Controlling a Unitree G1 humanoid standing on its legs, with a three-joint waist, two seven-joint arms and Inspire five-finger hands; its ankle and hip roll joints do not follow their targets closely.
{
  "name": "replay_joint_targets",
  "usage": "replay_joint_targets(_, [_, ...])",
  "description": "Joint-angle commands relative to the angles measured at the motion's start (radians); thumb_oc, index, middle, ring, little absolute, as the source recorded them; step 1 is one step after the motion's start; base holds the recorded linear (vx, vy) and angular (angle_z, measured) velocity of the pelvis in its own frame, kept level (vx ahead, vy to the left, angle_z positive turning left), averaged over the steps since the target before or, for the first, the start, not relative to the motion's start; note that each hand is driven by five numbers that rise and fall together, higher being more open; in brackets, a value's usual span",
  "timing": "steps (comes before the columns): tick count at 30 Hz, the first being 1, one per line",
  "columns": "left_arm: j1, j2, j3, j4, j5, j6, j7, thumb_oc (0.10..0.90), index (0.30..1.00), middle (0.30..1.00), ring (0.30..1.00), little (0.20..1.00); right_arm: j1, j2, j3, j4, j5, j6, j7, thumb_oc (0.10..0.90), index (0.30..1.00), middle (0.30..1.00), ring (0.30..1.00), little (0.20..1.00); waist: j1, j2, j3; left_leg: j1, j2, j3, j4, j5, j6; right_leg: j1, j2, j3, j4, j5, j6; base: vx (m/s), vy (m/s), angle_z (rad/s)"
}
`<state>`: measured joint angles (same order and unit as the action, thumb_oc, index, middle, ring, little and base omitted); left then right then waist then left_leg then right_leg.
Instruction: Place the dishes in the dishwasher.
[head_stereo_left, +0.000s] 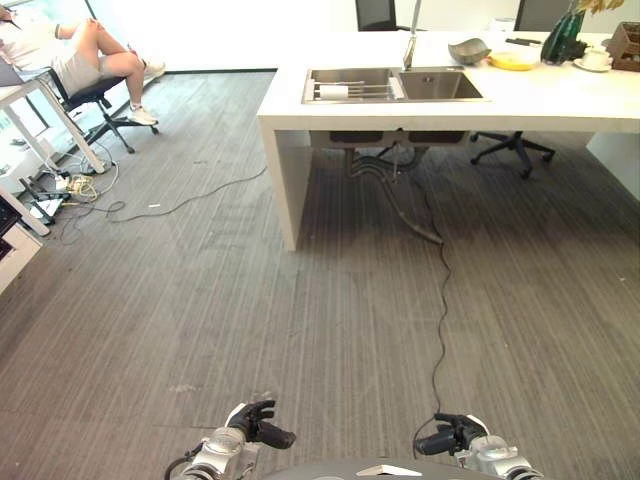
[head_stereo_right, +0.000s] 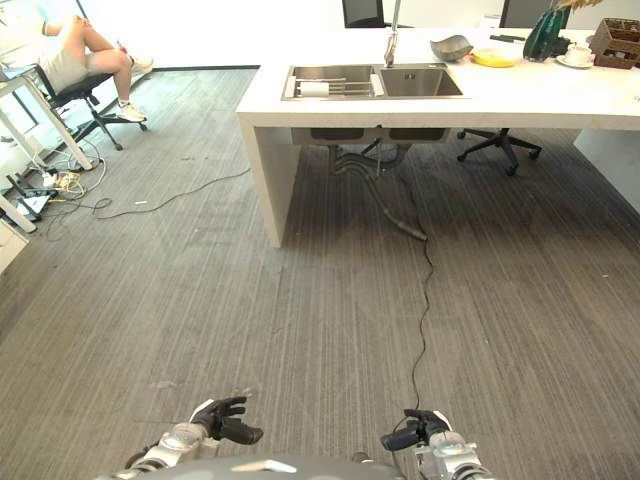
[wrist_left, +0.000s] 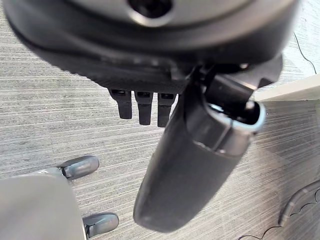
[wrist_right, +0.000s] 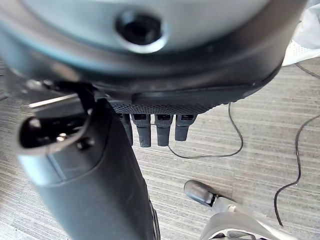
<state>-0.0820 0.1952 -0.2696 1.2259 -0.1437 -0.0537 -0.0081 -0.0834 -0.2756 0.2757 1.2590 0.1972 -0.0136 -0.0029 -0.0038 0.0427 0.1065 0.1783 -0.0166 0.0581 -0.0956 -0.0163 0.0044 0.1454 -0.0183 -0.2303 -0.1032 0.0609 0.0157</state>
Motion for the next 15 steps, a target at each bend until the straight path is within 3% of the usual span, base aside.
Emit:
replay_joint_targets(1, [-0.088,-0.018,-0.062,0.061,0.031,-0.038,0.004,0.8,0.9,0.9,0.9,0.9,-0.079,-0.024,0.012,0.001,-0.003,-0.044,-0.004,0.8,0.9,0.9,0.9,0.9,0.019,-0.021,-0.03,-0.039,0.018,0.047,0.008,-0.029,-0.049,-0.003,-0.065,0.006,0.016,-0.103,0.12,0.0,0.0,0.0])
replay_joint_targets(15, [-0.045,-0.007,-0.014,0.116,0.032,-0.024,0.014,0.8,0.9,0.9,0.9,0.9,-0.044,-0.033,-0.04,0.053,-0.008,-0.021,-0.01,0.8,0.9,0.9,0.9,0.9,0.026,-0.033,-0.024,-0.027,0.016,0.073,0.008,-0.044,-0.044,0.015,-0.078,-0.016,0.018,-0.094,0.126,0.02,0.016,-0.01])
